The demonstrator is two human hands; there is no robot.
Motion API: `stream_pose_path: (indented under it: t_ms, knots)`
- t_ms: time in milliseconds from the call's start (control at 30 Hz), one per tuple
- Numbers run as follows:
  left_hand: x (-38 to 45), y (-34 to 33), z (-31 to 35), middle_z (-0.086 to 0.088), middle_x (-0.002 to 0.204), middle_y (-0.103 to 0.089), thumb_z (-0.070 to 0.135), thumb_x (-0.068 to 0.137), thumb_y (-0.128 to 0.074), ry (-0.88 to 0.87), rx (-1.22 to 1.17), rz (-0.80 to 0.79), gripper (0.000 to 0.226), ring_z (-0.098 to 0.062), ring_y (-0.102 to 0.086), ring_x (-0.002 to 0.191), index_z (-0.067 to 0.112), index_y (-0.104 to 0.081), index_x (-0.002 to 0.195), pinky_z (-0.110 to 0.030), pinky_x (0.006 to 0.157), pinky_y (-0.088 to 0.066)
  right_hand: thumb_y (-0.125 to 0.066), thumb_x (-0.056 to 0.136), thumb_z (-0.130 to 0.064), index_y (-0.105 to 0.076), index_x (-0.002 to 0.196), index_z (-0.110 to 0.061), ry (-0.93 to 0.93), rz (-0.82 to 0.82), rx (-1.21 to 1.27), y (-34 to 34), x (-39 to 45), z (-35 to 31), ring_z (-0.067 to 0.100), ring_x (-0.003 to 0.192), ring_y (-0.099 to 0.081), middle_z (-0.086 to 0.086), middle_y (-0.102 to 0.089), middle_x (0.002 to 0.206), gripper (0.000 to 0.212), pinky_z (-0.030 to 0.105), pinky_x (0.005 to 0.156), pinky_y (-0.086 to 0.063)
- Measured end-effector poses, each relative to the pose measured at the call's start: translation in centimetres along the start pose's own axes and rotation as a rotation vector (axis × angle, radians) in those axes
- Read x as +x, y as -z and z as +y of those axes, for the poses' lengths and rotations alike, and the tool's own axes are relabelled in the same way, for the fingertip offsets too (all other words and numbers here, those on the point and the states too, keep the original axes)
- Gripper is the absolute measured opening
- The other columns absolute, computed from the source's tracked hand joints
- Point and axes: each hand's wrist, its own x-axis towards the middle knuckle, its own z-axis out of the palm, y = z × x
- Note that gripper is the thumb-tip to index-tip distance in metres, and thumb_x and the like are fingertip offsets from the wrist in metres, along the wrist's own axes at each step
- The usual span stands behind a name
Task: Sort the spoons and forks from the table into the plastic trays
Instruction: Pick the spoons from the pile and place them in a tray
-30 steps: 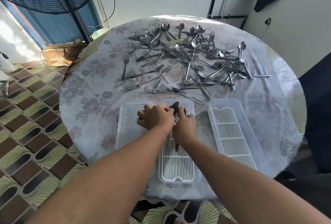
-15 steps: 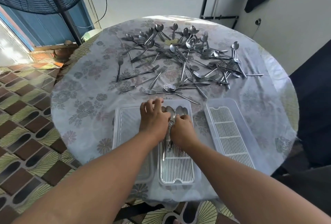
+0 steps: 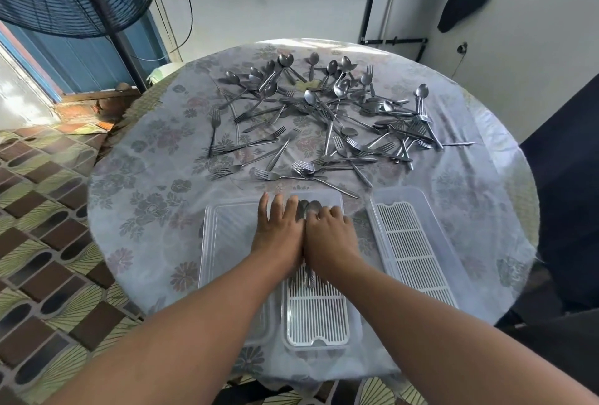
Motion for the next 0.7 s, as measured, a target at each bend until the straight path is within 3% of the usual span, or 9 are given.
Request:
stream_pose_path:
  t_ms: [133,267,433,600,700]
  knots:
    - [0.2,0.0,-0.5,-0.003,0.157,-0.029,0.048,0.098,-0.052,-0.172,0.022,-0.072,0.071,-0.035,-0.01,0.15,0.03,-0.023,0.16,-0.064,0.116,0.021,-0.06,0.094,-0.042,-0.048,0.146,-0.015,-0.028,-0.127,-0.131,-0.2,0.4,0.5,0.031,0.143,-0.037,0.004,-0.058,0.14,0.06,0.063,0.122,-0.001]
    - [0.6,0.5,-0.5,-0.001,0.162,-0.03,0.059,0.099,-0.039,-0.267,0.094,-0.129,0.063,-0.032,-0.013,0.152,0.035,-0.035,0.156,-0.065,0.109,0.031,-0.062,0.092,-0.039,-0.046,0.146,-0.021,0.022,-0.108,-0.036,-1.2,0.5,1.8,0.029,0.145,-0.037,0.001,-0.059,0.139,0.059,0.067,0.106,0.033]
    - [1.0,1.4,0.1,-0.002,0.148,-0.05,0.056,0.095,-0.044,-0.292,0.19,-0.16,0.058,-0.035,-0.02,0.151,0.025,-0.053,0.144,-0.061,0.095,0.044,-0.056,0.092,-0.046,-0.049,0.144,-0.029,0.048,-0.088,0.038,-0.5,0.4,2.3,0.028,0.145,-0.034,0.004,-0.049,0.144,0.055,0.067,0.115,0.021]
    - [0.7,1.5,0.1,-0.008,0.146,-0.047,0.058,0.095,-0.043,-0.231,0.116,-0.152,0.06,-0.035,-0.024,0.147,0.023,-0.051,0.144,-0.063,0.115,0.025,-0.056,0.094,-0.041,-0.052,0.138,-0.03,0.058,-0.083,0.053,-0.8,0.7,2.4,0.025,0.141,-0.041,-0.003,-0.058,0.136,0.045,0.068,0.112,0.026]
    - [0.7,1.3,0.1,-0.009,0.144,-0.042,0.063,0.093,-0.044,-0.17,0.03,-0.16,0.064,-0.034,-0.024,0.143,0.025,-0.052,0.143,-0.061,0.116,0.019,-0.062,0.092,-0.035,-0.05,0.137,-0.036,0.075,-0.089,0.069,-0.8,1.2,2.6,0.025,0.144,-0.038,-0.006,-0.058,0.137,0.047,0.069,0.108,0.03]
